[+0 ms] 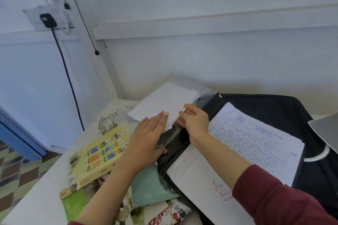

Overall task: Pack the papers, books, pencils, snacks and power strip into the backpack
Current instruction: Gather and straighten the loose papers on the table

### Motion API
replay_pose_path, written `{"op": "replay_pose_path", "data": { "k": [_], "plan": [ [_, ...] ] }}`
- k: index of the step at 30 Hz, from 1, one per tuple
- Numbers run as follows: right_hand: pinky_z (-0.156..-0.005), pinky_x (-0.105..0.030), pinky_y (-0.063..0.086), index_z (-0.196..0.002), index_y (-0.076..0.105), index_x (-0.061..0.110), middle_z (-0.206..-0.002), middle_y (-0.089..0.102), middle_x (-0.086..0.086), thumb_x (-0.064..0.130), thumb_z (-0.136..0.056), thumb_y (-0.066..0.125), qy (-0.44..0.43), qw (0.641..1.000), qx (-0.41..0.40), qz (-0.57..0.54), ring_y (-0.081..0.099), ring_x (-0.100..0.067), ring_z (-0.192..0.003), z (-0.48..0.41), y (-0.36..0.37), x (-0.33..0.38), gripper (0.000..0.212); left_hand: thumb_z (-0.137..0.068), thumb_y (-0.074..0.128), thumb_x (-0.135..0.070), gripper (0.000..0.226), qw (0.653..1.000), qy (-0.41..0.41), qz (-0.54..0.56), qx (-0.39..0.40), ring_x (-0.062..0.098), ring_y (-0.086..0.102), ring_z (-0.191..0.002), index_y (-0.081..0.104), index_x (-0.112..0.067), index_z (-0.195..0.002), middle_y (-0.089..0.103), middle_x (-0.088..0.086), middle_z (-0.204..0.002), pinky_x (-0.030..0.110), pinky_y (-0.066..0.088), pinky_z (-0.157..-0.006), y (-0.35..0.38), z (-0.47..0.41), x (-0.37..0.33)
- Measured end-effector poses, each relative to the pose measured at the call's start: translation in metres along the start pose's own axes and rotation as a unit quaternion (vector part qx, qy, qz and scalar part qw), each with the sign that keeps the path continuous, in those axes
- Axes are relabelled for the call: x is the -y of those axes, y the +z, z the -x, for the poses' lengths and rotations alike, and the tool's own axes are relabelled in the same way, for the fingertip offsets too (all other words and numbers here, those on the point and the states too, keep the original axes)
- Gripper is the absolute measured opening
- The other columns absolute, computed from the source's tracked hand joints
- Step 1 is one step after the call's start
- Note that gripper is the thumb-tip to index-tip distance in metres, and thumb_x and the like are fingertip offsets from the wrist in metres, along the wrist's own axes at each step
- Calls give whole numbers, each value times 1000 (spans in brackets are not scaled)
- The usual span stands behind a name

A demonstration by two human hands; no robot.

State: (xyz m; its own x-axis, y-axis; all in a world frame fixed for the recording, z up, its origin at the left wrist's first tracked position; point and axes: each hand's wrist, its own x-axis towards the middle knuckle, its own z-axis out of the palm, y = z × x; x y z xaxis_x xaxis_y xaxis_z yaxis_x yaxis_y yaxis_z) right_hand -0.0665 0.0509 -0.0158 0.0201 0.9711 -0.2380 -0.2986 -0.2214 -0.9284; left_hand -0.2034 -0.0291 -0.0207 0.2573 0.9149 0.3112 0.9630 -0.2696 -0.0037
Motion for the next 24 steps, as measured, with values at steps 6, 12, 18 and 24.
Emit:
{"op": "replay_pose_path", "data": {
  "k": [6, 12, 18, 24],
  "plan": [
    [-69, -23, 58, -138, 43, 9, -121, 60, -14, -4, -90, 54, 20, 995, 86, 43, 70, -19, -82, 9, -2, -2, 50, -57, 84, -38, 107, 1000, -4, 0, 6, 24, 44, -128, 28, -12, -145, 39, 7, -145, 35, 20, -105, 2, -1, 1],
    [-62, -22, 58, -143, 35, 9, -109, 65, -13, 2, -91, 55, 13, 981, 122, 151, 71, -16, -67, 23, -22, 3, 56, -67, 77, -41, 93, 1000, 0, -1, 29, 24, 41, -131, 29, -26, -145, 35, 6, -148, 40, 15, -107, 7, 3, 6],
    [-70, -20, 55, -143, 35, 19, -115, 58, -1, 17, -94, 53, -64, 860, 200, 465, 66, -12, -82, 51, -53, 18, 52, -78, 44, -63, 66, 995, -49, 86, 9, 19, 21, -140, 23, -49, -140, 18, -1, -153, 35, 8, -111, 10, 17, 3],
    [-110, -36, 30, -145, 26, 32, -153, 24, 6, 38, -95, 48, -106, 748, 186, 628, 28, -17, -139, 78, -106, 23, 55, -89, 55, -41, 76, 847, -446, 257, -132, 34, 27, -136, 14, -11, -146, 28, 15, -149, 49, 25, -110, 10, 28, -2]
  ]
}}
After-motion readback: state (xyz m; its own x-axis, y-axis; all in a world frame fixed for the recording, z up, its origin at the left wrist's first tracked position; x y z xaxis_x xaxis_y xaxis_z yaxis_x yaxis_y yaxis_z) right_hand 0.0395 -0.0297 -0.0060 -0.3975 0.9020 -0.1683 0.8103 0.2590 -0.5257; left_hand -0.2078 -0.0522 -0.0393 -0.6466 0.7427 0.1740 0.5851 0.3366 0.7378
